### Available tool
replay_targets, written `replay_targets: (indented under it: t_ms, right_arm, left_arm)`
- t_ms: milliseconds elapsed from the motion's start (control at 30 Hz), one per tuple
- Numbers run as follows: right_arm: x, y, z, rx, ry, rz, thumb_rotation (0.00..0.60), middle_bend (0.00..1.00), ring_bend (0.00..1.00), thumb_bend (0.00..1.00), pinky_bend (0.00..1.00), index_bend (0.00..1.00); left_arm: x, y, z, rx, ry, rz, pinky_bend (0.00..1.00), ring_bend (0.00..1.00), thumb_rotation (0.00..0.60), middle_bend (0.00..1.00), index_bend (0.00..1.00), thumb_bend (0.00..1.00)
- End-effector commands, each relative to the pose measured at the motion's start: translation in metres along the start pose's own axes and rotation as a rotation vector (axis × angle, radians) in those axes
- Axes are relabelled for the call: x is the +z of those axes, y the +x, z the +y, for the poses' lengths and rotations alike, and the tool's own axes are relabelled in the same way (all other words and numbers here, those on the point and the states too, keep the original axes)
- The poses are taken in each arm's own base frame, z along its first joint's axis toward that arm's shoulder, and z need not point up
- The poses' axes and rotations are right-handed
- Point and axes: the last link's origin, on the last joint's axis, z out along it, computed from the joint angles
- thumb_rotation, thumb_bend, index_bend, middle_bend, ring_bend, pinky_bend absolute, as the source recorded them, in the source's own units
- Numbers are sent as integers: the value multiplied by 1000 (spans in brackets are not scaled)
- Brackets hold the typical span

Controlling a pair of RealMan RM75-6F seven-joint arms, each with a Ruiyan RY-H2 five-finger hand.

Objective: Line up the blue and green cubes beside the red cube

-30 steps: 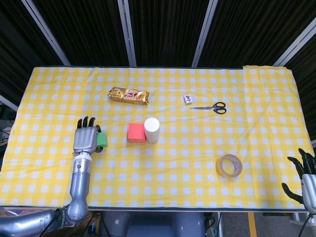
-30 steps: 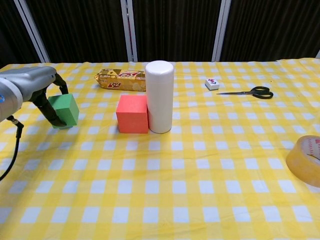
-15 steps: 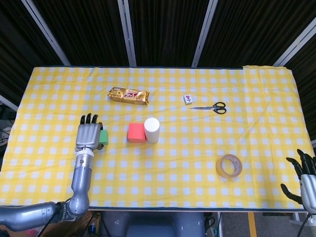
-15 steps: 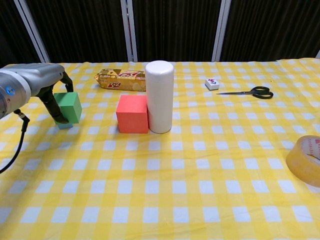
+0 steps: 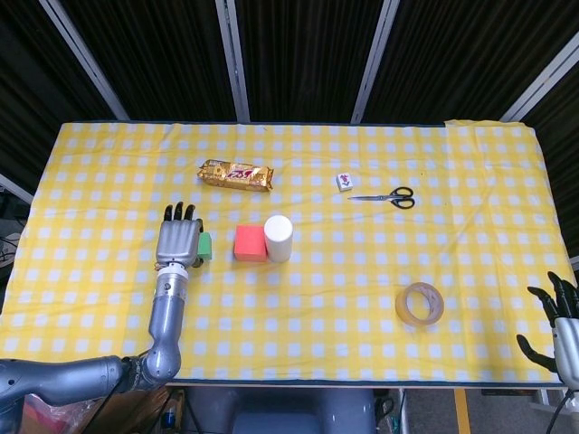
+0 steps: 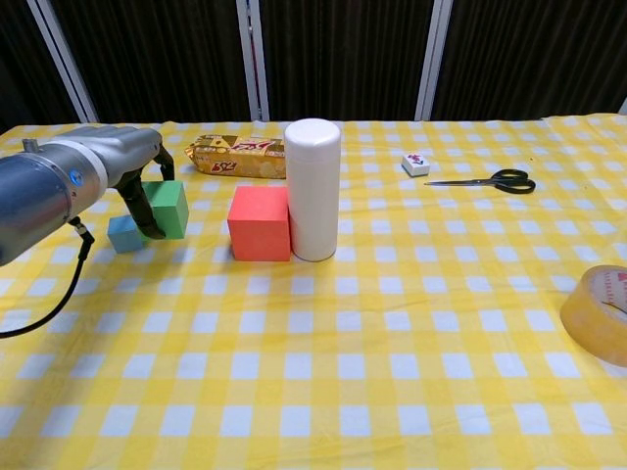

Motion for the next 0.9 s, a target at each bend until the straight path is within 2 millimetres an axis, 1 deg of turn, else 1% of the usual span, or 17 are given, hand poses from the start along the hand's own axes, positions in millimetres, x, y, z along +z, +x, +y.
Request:
replay_targets:
  t_ms: [33,333,567,767,900]
  right_arm:
    - [0,1,1,2,-3,2,600,0,0,317,0,212]
    - [0,1,0,3,0,3,600,0,0,318,0,211]
    - [0,1,0,5,1,3,600,0,0,317,0,212]
    - [1,1,-1,5,2,0,600,0,0,317,0,211]
    - [2,0,-1,4,3,-1,600,0,0,317,0,211]
  left_arm:
    - [0,-1,1,26,0,0,0,0,600,86,475,427]
    - [2,5,-5,58,22,16,0,0,600,85,475,427]
    - [7,4,-12,74,31,10,0,0,600,85,475,427]
    - [11,1,-12,46,20,5,0,0,600,84,475,427]
    - [13,-1,-8,42,9,3,0,0,600,83,475,427]
